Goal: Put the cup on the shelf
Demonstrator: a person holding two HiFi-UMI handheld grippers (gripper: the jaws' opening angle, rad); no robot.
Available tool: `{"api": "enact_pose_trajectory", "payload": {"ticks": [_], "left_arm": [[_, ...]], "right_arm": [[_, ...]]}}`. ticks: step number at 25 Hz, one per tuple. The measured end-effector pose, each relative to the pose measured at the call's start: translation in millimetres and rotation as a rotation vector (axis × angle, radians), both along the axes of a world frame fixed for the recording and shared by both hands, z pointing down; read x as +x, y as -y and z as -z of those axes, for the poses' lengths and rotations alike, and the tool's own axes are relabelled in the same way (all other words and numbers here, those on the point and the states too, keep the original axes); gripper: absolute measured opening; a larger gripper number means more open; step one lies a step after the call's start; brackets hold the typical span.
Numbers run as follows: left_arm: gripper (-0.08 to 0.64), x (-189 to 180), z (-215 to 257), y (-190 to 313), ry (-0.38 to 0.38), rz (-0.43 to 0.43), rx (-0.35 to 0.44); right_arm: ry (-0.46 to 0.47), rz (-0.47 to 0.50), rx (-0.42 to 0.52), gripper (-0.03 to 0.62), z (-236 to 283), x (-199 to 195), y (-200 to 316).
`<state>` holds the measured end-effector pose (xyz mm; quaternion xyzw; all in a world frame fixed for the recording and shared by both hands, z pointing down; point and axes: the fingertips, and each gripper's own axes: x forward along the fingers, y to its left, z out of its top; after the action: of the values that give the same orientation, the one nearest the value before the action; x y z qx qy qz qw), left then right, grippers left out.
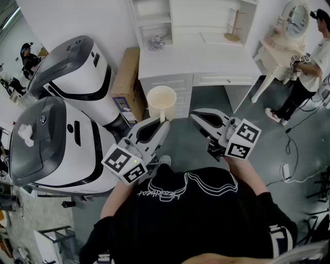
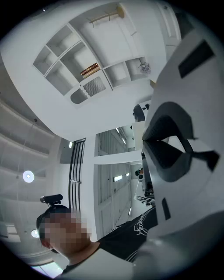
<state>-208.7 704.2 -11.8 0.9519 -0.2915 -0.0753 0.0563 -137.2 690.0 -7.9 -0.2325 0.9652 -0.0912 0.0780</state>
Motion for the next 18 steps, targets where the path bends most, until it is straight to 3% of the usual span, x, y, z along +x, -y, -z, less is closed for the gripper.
{"api": "enact_pose_trajectory", "payload": {"ticks": [18], "left_arm": [[0.043, 8, -9, 32, -0.021, -0.032, -0.027]], "right_arm": [[0.028, -0.053, -0.064, 0.006, -18, 15, 37]]}}
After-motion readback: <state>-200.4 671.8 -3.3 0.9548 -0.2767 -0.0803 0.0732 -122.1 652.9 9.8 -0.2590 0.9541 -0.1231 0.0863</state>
